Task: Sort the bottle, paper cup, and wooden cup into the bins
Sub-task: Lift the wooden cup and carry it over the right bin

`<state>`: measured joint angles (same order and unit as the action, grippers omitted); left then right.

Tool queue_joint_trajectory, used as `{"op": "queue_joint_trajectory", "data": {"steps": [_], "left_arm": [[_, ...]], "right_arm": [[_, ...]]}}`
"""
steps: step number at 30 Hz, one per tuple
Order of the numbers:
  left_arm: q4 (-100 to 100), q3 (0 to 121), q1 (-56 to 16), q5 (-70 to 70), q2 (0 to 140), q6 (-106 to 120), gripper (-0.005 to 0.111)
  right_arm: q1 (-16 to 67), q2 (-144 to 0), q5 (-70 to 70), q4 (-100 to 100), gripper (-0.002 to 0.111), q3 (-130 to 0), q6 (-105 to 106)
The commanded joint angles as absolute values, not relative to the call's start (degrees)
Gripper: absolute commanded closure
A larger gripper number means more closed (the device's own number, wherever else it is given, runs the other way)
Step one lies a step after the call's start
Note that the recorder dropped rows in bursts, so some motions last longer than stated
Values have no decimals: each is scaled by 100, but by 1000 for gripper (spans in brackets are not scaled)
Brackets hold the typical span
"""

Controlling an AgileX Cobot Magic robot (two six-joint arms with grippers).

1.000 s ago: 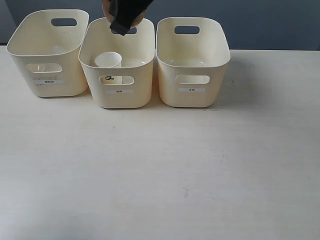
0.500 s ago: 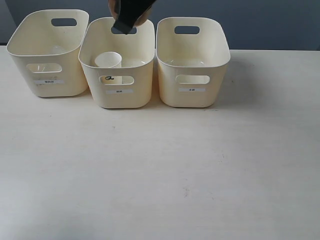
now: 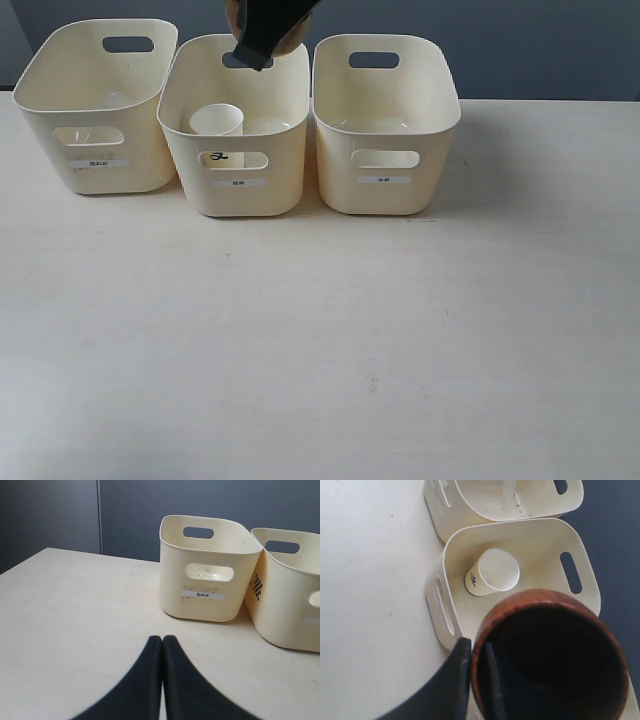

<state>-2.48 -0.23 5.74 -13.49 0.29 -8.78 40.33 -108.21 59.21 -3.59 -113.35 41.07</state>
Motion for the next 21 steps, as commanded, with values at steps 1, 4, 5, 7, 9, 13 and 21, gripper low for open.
{"op": "queue_joint_trajectory", "data": {"steps": [1, 4, 5, 7, 9, 13, 21], "left_arm": [[-263, 0, 554, -1324, 0, -887, 107], [-263, 0, 554, -1324, 0, -887, 107], [-263, 0, 554, -1324, 0, -887, 107], [-263, 0, 554, -1324, 0, -887, 107], [-263, 0, 554, -1324, 0, -887, 107], [-263, 0, 554, -1324, 0, -887, 107], [-263, 0, 554, -1324, 0, -887, 107]], "right_arm": [[3999, -10749, 5984, -291, 109, -11332, 4091], [3999, -10749, 6109, -291, 109, -11332, 4045], [3999, -10749, 6135, -279, 109, -11332, 4032], [3999, -10749, 6179, -266, 109, -11332, 4006], [3999, -10749, 6245, -266, 109, -11332, 3993], [3999, -10725, 6288, -266, 109, -11332, 3902], [3999, -10631, 6240, -231, 109, -11332, 3810]]}}
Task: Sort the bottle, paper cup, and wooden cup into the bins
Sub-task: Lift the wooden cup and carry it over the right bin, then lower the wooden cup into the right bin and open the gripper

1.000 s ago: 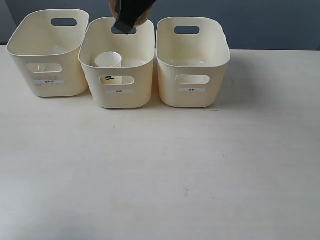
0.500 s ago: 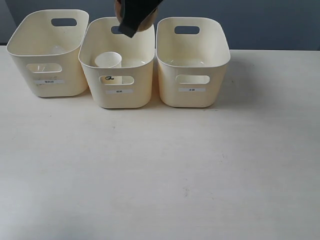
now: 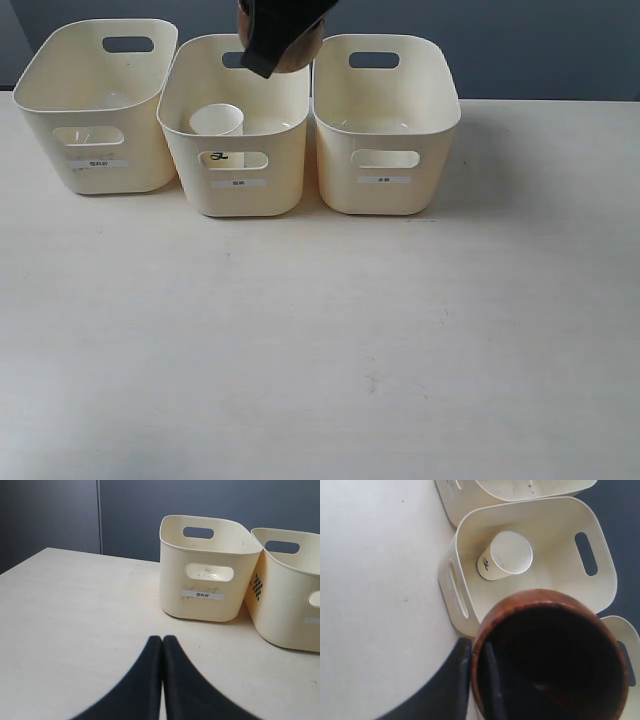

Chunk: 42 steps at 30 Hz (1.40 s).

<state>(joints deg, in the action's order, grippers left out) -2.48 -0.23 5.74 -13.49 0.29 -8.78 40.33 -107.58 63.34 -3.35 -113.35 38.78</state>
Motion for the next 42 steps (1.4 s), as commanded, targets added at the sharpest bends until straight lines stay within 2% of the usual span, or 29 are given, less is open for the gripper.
{"op": "queue_joint_trajectory", "data": {"steps": [1, 11, 32, 42], "left_arm": [[-263, 0, 554, -1324, 0, -887, 107], [-263, 0, 554, -1324, 0, -887, 107], [-263, 0, 554, -1324, 0, -887, 107], [-263, 0, 554, -1324, 0, -887, 107]], "right_arm": [[3999, -10631, 6240, -202, 109, -11332, 3772], [3873, -10646, 5673, 700, 109, -10660, 3452], [2451, -10780, 4679, -511, 109, -10060, 3639], [2117, -11678, 3747, -1628, 109, -9999, 4423]]}}
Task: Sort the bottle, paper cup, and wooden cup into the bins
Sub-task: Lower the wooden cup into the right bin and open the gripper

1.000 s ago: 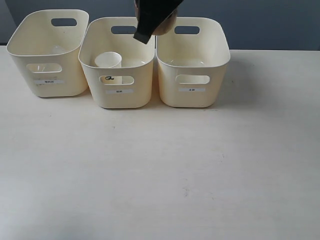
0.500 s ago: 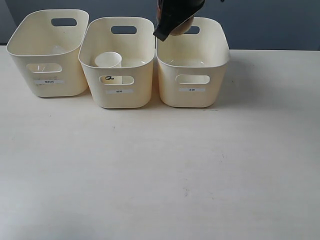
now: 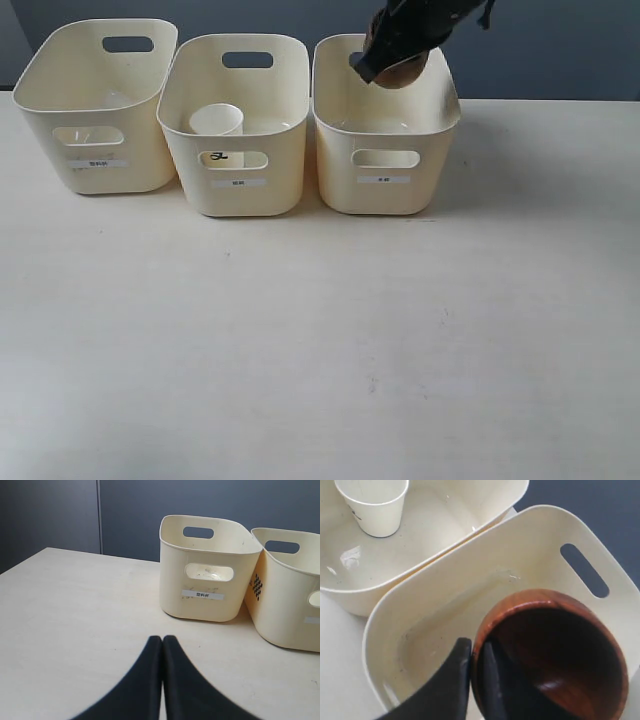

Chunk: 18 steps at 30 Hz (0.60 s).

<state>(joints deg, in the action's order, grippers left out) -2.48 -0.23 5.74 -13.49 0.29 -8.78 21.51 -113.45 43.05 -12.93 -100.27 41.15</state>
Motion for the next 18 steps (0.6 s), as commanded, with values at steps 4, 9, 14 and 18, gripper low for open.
{"op": "queue_joint_trajectory", "data": {"steps": [4, 9, 14, 18], "left_arm": [[-263, 0, 554, -1324, 0, -887, 107], [-263, 0, 554, -1324, 0, -887, 107], [-263, 0, 554, -1324, 0, -887, 107], [-263, 0, 554, -1324, 0, -887, 107]], "right_arm": [[2117, -12045, 3460, -1628, 109, -9999, 4487], [2103, -12305, 3339, -1676, 109, -10105, 4535], [2016, -12452, 3440, -1957, 109, -10265, 4535], [1926, -12512, 3663, -2011, 109, -10265, 4525]]}}
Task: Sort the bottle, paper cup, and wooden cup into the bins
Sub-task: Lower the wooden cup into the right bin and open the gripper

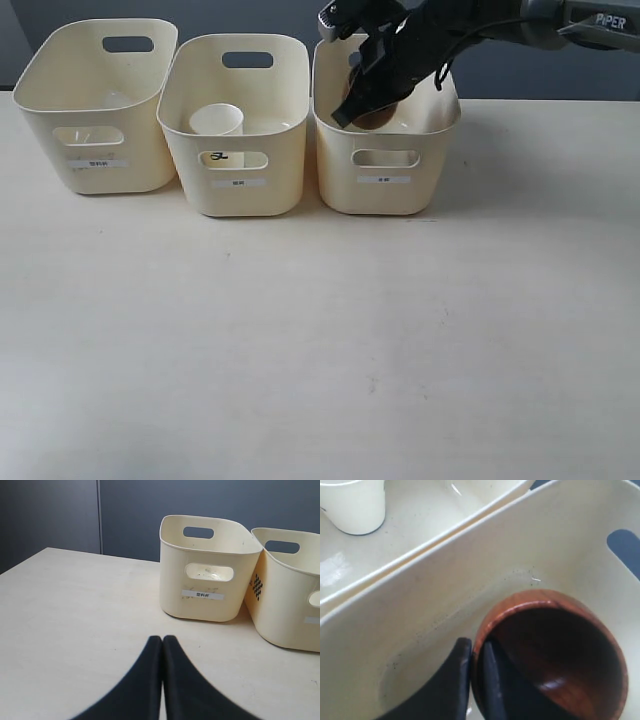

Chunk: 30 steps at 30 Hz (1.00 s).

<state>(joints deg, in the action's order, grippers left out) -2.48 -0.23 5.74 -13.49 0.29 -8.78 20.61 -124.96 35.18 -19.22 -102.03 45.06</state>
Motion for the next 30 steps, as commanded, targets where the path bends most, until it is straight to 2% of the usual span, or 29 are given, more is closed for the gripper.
{"op": "queue_joint_trajectory", "data": {"steps": [1, 15, 16, 18, 20, 30], "left_arm": [[-263, 0, 554, -1324, 0, -887, 107], [-263, 0, 554, -1324, 0, -887, 107], [-263, 0, 554, -1324, 0, -887, 107], [-263, 0, 554, -1324, 0, -887, 107], [-263, 0, 554, -1324, 0, -887, 107], [-263, 0, 554, -1324, 0, -887, 107]], "right_arm": [[1896, -12522, 3733, -2011, 109, -10265, 4525], [1719, -12551, 3932, -2512, 109, -10265, 4513], [1719, -12551, 3932, -2512, 105, -10265, 4513], [1719, -12561, 3932, -2512, 89, -10265, 4502], [1719, -12561, 3896, -2512, 79, -10265, 4459], [1719, -12561, 3757, -2498, 79, -10265, 4393]]}}
